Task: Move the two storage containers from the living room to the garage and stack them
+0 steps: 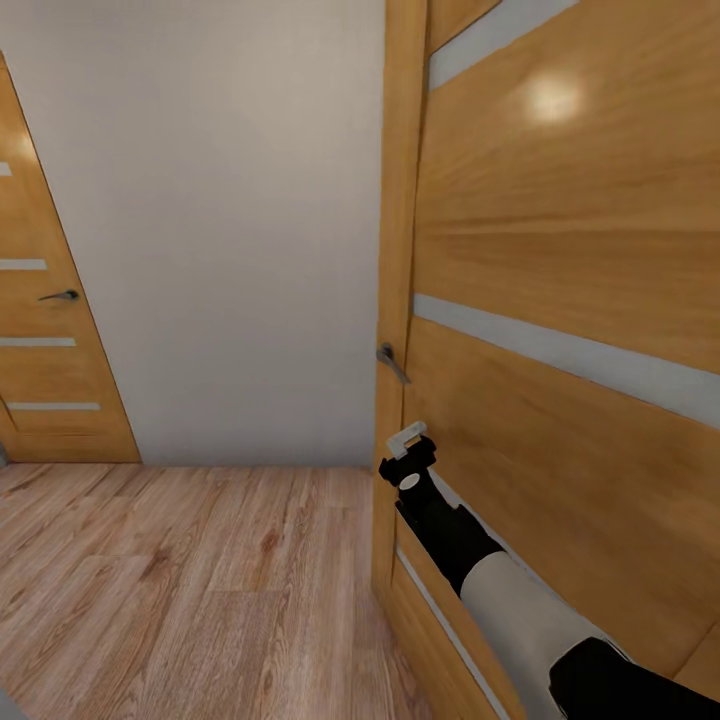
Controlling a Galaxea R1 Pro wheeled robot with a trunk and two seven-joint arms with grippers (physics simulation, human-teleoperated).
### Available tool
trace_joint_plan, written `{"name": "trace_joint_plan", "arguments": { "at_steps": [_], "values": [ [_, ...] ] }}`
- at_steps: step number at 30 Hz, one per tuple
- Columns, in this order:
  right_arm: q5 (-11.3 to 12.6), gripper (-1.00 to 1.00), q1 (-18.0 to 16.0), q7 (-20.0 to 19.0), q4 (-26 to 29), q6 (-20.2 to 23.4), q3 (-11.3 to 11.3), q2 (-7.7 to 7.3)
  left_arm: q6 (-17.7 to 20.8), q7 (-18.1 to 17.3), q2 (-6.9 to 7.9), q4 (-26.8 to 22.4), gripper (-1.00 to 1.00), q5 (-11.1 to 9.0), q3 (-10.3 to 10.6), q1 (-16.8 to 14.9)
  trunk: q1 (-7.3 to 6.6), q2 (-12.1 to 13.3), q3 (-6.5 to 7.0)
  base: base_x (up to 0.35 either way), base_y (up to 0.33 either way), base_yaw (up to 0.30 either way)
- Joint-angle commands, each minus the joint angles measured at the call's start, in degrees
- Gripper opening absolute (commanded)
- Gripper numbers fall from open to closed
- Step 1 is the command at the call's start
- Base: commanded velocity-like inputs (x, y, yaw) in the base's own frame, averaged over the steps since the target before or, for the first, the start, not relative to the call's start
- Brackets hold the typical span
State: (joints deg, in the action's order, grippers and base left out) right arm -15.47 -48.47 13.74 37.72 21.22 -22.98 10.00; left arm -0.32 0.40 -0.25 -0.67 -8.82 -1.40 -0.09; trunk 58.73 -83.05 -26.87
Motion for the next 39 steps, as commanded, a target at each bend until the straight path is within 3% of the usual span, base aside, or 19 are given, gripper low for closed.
{"name": "trace_joint_plan", "arguments": {
  "at_steps": [1, 6, 14, 22, 39],
  "values": [
    [-0.69, 1.0, -0.12, 0.26, -0.2, 0.46, 0.07, 0.0, -0.03, 0.04, -0.01, -0.06, 1.0, -0.4, -0.13, 0.0, 0.0, -0.03, -0.06, 0.0, 0.0, 0.0],
    [-0.7, 1.0, -0.79, 0.4, -1.28, -0.04, 0.43, 0.0, -0.03, 0.04, -0.01, -0.05, 1.0, -0.41, -0.13, 0.0, 0.0, -0.03, -0.06, 0.0, 0.0, 0.0],
    [-0.47, 1.0, -4.55, 0.49, -5.06, -0.75, 1.2, 0.0, -0.03, 0.04, -0.01, -0.09, 1.0, -0.41, -0.15, 0.0, 0.0, -0.03, -0.06, 0.0, 0.0, 0.0],
    [-0.51, 1.0, -4.87, 0.45, -5.28, -2.51, 3.39, 0.0, -0.03, 0.04, -0.01, -0.12, 1.0, -0.41, -0.17, 0.0, 0.0, -0.03, -0.06, 0.0, 0.0, 0.0],
    [-0.68, 1.0, -4.88, 1.2, -5.29, -3.01, 3.55, 0.0, -0.03, 0.04, 0.06, -0.12, 1.0, -0.41, -0.19, 0.0, 0.0, -0.03, -0.06, 0.0, -0.025, 0.0]
  ]
}}
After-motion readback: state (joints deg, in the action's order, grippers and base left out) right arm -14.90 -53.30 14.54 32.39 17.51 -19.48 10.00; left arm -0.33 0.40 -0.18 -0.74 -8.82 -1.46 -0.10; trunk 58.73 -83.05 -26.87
